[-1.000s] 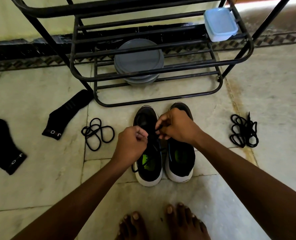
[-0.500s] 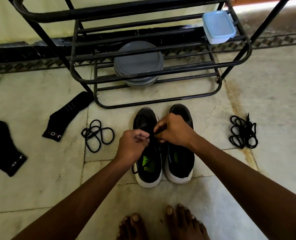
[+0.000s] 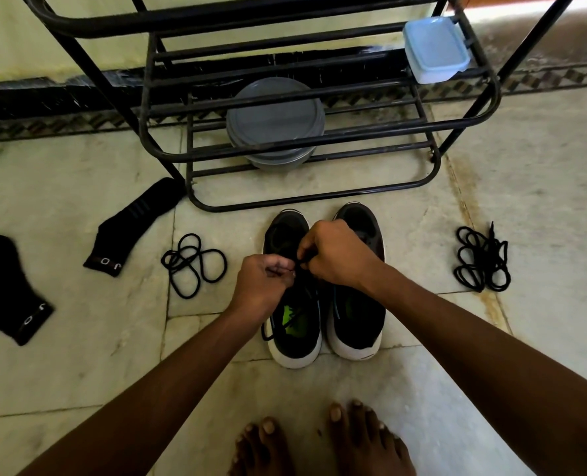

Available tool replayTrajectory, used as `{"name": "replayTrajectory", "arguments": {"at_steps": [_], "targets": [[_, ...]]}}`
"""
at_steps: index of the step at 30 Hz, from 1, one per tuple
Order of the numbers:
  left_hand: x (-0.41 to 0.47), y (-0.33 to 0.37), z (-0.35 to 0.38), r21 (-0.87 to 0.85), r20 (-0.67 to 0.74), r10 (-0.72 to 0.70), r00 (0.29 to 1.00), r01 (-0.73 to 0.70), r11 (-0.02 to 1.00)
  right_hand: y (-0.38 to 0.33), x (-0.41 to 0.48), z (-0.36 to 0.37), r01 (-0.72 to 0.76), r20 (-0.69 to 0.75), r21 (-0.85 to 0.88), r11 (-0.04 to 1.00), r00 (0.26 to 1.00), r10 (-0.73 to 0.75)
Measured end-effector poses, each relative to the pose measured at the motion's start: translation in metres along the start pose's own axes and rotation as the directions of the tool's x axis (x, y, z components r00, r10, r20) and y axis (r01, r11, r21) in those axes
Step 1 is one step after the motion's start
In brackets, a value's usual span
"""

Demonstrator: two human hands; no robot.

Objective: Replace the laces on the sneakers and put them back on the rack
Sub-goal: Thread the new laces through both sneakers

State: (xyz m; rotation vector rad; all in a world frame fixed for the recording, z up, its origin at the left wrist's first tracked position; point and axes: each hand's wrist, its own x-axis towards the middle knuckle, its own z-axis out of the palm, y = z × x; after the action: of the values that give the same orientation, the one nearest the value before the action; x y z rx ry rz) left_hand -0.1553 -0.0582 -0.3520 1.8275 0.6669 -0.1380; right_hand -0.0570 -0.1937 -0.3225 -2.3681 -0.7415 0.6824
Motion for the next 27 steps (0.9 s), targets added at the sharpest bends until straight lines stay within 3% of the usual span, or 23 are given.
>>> {"name": "replayTrajectory", "arguments": {"at_steps": [9, 17, 27], "targets": [[0.0010, -0.0034, -0.0001, 0.008, 0.000, 0.033, 0.999, -0.033, 0.999, 0.0036, -0.0021, 0.0067, -0.013, -0.058, 0.051, 0.999, 0.998, 0.016], [0.0031, -0.0082, 0.0016, 0.039, 0.010, 0.062, 0.998, -0.062, 0.997, 0.0046, 0.0019, 0.0018, -0.112, -0.004, 0.149, 0.982, 0.993, 0.114], [0.0015, -0.0085, 0.0046, 0.006, 0.003, 0.065, 0.998, -0.065, 0.998, 0.0030, -0.0056, 0.0062, -0.086, -0.072, 0.177, 0.980, 0.992, 0.100]]}}
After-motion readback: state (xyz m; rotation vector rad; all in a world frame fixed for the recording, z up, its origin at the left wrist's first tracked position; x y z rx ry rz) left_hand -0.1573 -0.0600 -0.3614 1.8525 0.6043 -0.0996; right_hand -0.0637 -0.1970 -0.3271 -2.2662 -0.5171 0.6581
